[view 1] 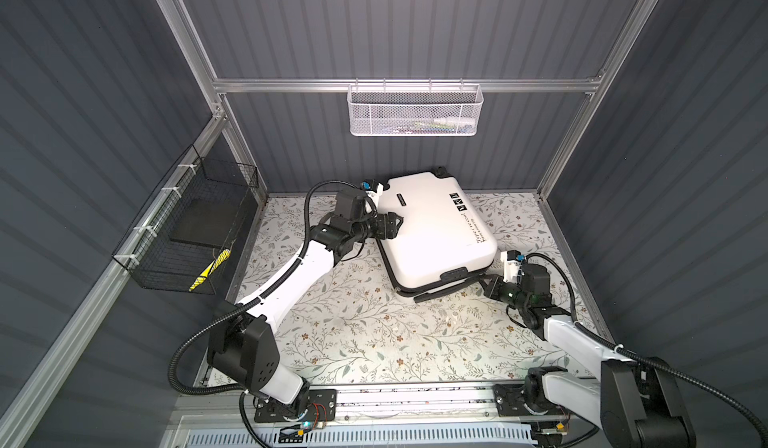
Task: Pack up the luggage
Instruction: 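Grasp the silver zipper pull at the suitcase's near corner with right gripper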
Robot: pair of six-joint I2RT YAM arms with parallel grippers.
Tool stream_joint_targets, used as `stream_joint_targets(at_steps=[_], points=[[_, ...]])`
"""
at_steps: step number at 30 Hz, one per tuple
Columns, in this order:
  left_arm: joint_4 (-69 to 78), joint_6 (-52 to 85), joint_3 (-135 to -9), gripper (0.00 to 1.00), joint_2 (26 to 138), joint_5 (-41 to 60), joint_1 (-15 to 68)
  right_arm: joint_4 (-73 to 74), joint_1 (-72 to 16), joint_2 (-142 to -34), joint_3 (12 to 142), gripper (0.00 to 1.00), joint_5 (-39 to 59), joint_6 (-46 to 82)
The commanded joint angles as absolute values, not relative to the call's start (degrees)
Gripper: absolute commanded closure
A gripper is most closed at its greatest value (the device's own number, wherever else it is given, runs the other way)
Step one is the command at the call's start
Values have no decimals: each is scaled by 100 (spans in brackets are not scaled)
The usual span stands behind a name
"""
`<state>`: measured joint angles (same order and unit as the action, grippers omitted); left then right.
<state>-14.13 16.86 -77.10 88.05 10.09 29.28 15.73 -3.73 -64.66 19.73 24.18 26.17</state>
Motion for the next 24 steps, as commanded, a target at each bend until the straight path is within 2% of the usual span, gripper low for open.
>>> stream_joint_targets(at_steps=[1, 9, 16, 24], points=[[-1389, 1529, -7645, 19, 8834, 1048, 2950, 1306, -365, -6250, 2021, 100, 2242, 2556], [-1160, 1591, -7147, 19, 8728, 979, 2951, 951, -366, -5857, 1978, 100, 2278, 2422], [-645, 1794, -6591, 19, 8678, 1348, 2953, 1089, -390, -5810, 2000, 100, 2795, 2424], [301, 2219, -5886, 19, 8644, 1679, 3117, 1974, -1151, -5680, 1652, 100, 3059, 2432]])
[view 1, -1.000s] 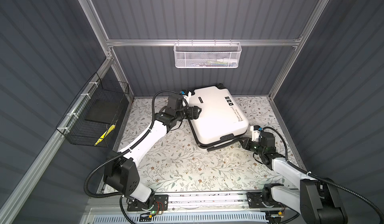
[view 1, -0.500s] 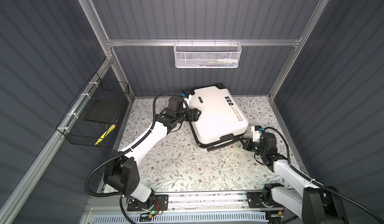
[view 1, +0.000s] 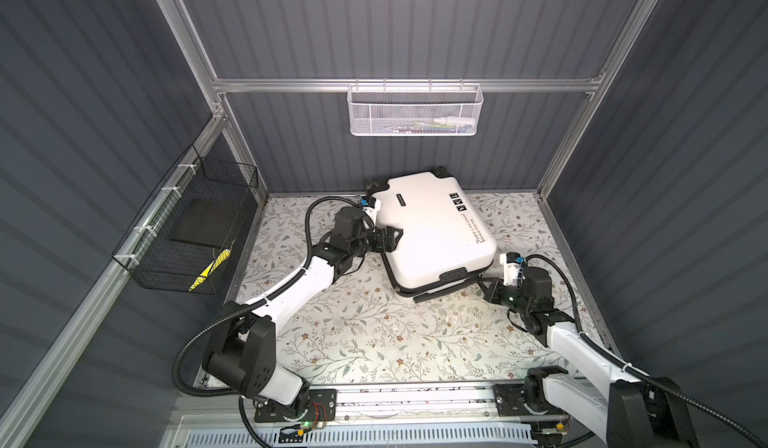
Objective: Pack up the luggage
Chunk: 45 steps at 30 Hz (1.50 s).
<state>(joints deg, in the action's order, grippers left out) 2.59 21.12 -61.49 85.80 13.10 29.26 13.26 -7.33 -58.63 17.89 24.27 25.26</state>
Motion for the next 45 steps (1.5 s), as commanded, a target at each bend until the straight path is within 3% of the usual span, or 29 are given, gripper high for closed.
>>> stream_joint_targets(at_steps=[1, 12, 20, 32, 39, 45], points=[[366, 2231, -5847, 19, 8652, 1680, 3142, 2041, -1295, -5616, 1607, 100, 2989, 2458], [839, 2434, -5558, 20, 8684, 1649, 3339, 2377, -3179, -5413, 1775, 100, 1498, 2742], [420, 2312, -5700, 19, 8407, 1431, 3147, 2287, -3217, -5548, 1776, 100, 1271, 2715], [667, 2330, -5622, 13, 8424, 2993, 1901, 2235, -3206, -5708, 1769, 100, 1261, 2641], [1852, 2516, -5178, 12, 8879, 4040, 1372, 2162, -3186, -5696, 1780, 100, 1260, 2609], [4320, 3726, -4550, 15, 9327, 5021, 1378, 2014, -3168, -5574, 1802, 100, 1279, 2548]])
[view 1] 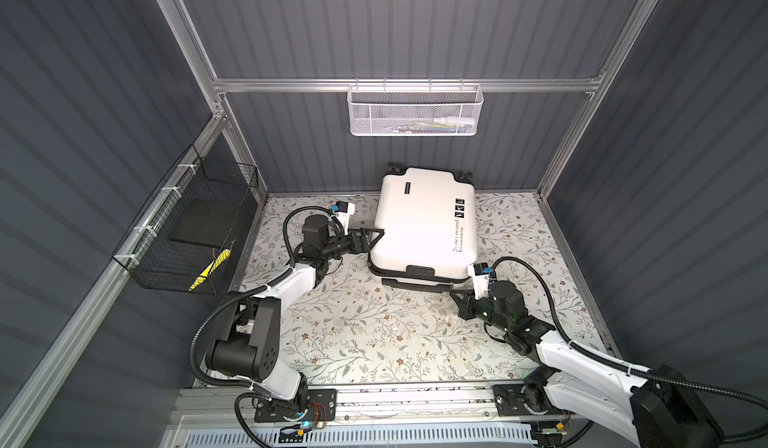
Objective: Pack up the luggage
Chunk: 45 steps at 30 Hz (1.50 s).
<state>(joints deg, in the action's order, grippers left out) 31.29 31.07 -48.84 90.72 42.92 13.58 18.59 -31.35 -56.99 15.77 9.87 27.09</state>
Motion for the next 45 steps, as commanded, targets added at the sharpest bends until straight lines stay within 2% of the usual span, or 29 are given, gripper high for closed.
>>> stream_joint_targets(at_steps=[1, 9, 16, 22, 31, 38, 45], points=[[4625, 3913, -4498, 16, 9421, 5113, 1380, 1991, -3173, -5555, 1802, 100, 1296, 2538], [6199, 4614, -3990, 20, 9881, 5230, 1735, 2106, -3222, -5609, 1819, 100, 1424, 2621], [6801, 4739, -3719, 22, 10075, 4899, 2297, 2516, -4196, -6055, 2203, 100, 811, 2738], [7366, 5025, -3524, 24, 10208, 4718, 2426, 2921, -4722, -6789, 2610, 100, 572, 2746], [7729, 5133, -3412, 27, 10383, 4667, 2443, 3244, -4834, -7022, 2690, 100, 648, 2795], [7852, 5121, -3247, 29, 10358, 4536, 2591, 3574, -5611, -8182, 3720, 100, 571, 2741], [7647, 4944, -3098, 29, 10159, 4366, 2770, 3702, -5929, -8965, 4533, 100, 553, 2713]])
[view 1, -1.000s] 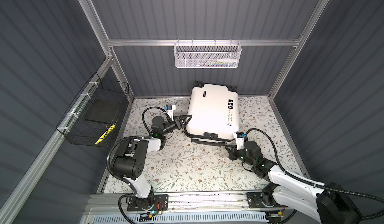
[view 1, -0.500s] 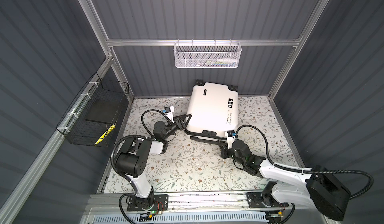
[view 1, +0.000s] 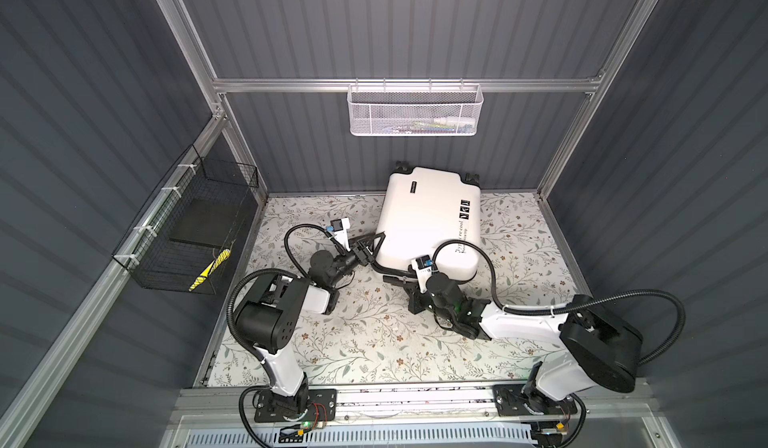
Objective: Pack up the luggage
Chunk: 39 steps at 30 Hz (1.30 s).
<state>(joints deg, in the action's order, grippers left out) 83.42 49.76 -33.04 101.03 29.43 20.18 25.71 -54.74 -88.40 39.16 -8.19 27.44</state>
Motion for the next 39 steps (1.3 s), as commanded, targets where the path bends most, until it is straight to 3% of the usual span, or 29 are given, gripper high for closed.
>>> stream_joint_targets(at_steps=[1, 12, 20, 25, 39], points=[[7646, 4940, -3094, 29, 10145, 4344, 2811, 3691, -5964, -9052, 4649, 100, 546, 2680], [7045, 4592, -3027, 29, 9716, 3927, 3483, 3606, -6064, -9433, 5229, 100, 466, 2565], [5165, 3892, -2923, 20, 8291, 3304, 2670, 3625, -6047, -9012, 4505, 100, 176, 2619], [4350, 3403, -3231, 17, 8165, 3400, 2275, 3621, -6029, -8960, 4381, 100, 119, 2654], [6315, 4373, -3511, 25, 9680, 4693, 2281, 3637, -6102, -9053, 4521, 100, 52, 2643]])
